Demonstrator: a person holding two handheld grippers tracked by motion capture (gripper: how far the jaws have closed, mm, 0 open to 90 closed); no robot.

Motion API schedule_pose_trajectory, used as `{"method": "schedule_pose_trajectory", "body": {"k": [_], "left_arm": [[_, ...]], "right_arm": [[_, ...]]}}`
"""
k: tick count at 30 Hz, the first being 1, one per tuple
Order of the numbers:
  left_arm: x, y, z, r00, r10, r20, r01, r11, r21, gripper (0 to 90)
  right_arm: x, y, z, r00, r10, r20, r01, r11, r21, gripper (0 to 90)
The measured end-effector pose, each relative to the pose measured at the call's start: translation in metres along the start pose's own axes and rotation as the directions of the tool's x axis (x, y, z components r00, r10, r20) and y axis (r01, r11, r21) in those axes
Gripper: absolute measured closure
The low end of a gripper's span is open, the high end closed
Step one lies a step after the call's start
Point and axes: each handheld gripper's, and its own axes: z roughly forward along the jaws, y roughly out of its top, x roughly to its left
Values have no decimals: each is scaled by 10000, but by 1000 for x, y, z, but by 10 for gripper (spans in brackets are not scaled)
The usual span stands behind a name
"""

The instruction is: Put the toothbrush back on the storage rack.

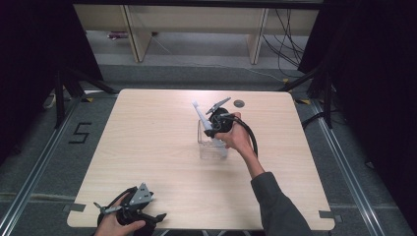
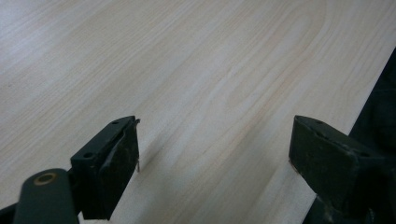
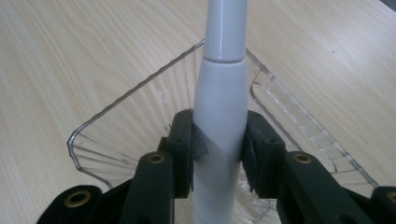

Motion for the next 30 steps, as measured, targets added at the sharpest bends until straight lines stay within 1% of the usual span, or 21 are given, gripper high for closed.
{"method": "schedule_pose_trajectory", "body": {"k": [2,3,7,10,11,12,14,15,18,19,20,21,22,23,24,25,26,27,28,29,30], "left_arm": [[0,0,0,10000,2,11,-2,10000,9,154],[0,0,0,10000,13,25,-13,10000,25,154],[1,0,-1,10000,24,44,-25,10000,83,154],[-1,0,0,10000,-49,31,49,10000,7,154],[0,0,0,10000,37,32,-37,10000,23,154],[-1,0,0,10000,-46,40,46,10000,18,154],[-1,0,0,10000,-75,36,75,10000,12,154],[1,0,0,10000,43,39,-43,9999,127,154],[0,0,0,10000,4,27,-4,10000,81,154],[-1,0,0,9999,-105,29,105,9999,31,154],[0,0,0,10000,44,46,-44,10000,15,154],[0,0,0,10000,44,46,-44,10000,15,154],[1,0,0,10000,50,51,-51,9999,123,154],[-1,0,0,9999,-92,52,92,10000,22,154],[-1,0,0,9999,-62,82,62,10000,-1,154],[0,0,0,10000,39,48,-39,10000,43,154],[0,0,0,10000,29,40,-29,10000,46,154],[-1,0,1,9999,-119,16,119,9999,36,154],[-1,0,1,9999,-119,16,119,9999,36,154],[0,0,0,10000,12,7,-12,10000,52,154],[0,0,0,10000,12,7,-12,10000,52,154]], "right_arm": [[0,0,0,10000,-13,-16,13,10000,45,668],[-2,0,2,9998,-197,9,197,9998,-42,667],[-1,0,4,10000,5,-37,-5,10000,-19,666],[-1,4,7,9998,-195,57,194,9997,139,665],[-1,4,8,9997,-241,45,240,9996,153,665],[0,5,8,10000,-28,-24,29,9997,260,664],[-1,5,9,10000,-23,69,22,9997,239,664],[2,6,9,9992,390,59,-392,9979,512,662],[2,6,10,9990,427,116,-432,9979,476,657],[1,5,10,9995,328,40,-330,9988,365,648],[2,5,5,9983,584,7,-584,9982,138,619],[2,5,5,9983,584,7,-584,9982,138,619],[3,6,2,9965,820,180,-824,9964,200,612],[3,6,-1,9981,599,132,-600,9982,38,595],[3,5,-8,9980,595,207,-592,9982,-139,576],[3,5,-8,9980,595,207,-592,9982,-139,576],[4,5,-14,9970,714,307,-708,9973,-198,567],[3,5,-15,9987,449,222,-440,9983,-383,561],[3,5,-15,9987,449,222,-440,9983,-383,561],[2,4,-20,9994,314,159,-304,9977,-613,546],[2,4,-20,9994,314,159,-304,9977,-613,546]]}}
